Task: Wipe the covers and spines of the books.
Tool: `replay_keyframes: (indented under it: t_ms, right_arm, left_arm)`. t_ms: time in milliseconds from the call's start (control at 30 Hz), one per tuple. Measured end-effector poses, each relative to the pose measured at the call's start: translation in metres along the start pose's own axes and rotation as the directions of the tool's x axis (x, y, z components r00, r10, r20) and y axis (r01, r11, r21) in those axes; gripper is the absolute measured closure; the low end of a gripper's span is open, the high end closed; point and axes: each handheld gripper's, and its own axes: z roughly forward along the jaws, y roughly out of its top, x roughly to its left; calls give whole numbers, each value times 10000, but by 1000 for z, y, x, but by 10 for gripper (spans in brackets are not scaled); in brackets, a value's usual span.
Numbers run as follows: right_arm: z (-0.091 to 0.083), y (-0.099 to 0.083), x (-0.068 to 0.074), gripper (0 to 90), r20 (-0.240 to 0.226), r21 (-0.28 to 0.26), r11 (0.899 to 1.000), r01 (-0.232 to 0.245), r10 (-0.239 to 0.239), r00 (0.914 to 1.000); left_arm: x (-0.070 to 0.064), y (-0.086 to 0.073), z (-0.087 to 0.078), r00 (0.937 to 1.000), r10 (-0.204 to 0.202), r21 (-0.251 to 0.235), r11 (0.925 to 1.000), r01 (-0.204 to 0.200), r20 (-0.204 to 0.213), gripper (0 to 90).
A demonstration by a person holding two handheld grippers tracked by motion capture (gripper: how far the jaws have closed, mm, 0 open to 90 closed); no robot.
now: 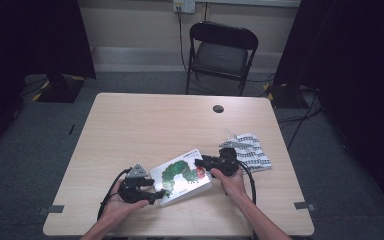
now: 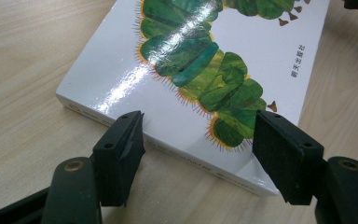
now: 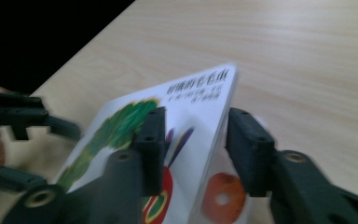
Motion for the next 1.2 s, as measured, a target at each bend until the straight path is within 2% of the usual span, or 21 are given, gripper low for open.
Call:
replay_keyframes:
  t_ms: [33, 100, 167, 367, 533, 833, 933, 967, 1000, 1067, 1200]
  right_arm:
    - [0, -1, 0, 586, -312, 47, 10000, -62, 64, 9995]
    - [1, 0, 5, 569, -88, 194, 9994, 277, -275, 9996]
    - [2, 4, 5, 569, -226, 259, 9991, 324, -318, 9992]
    - [14, 5, -1, 475, -59, 1086, 9922, 618, -615, 9981]
    - [14, 8, -5, 507, -619, 1158, 9929, 270, -199, 9979]
    - [14, 7, -2, 499, -1033, 1237, 9918, 323, -195, 9945]
    - [18, 7, -3, 486, -1364, 1394, 9898, 278, -86, 9906]
    - [19, 6, -2, 477, -1382, 1398, 9897, 317, -122, 9903]
    - [23, 6, -1, 475, -1595, 1580, 9867, 372, -117, 9871]
    - [30, 5, 4, 437, -1561, 1723, 9832, 597, -326, 9872]
    - [32, 8, 5, 498, -1845, 1510, 9862, 684, -399, 9820]
  left_arm:
    - [0, 0, 0, 10000, 14, -7, 10000, -14, -2, 332]
    - [0, 0, 0, 10000, 0, -21, 10000, 0, 15, 332]
    - [0, 0, 0, 10000, -76, -60, 10000, 76, 44, 330]
    - [2, 3, 2, 9999, -165, -205, 9997, 165, 8, 332]
    - [2, 5, 2, 9999, -143, -256, 9996, 143, -15, 338]
    - [1, 5, 2, 10000, -84, -266, 9996, 83, -23, 316]
    - [1, 5, 2, 9999, -144, -285, 9995, 145, 9, 317]
    - [1, 5, 2, 9999, -136, -318, 9994, 136, 14, 318]
    - [1, 5, 2, 9999, -129, -329, 9994, 129, 4, 318]
    - [1, 5, 2, 9999, -148, -346, 9993, 148, 10, 318]
    - [2, 6, 2, 9998, -218, -398, 9990, 219, 24, 318]
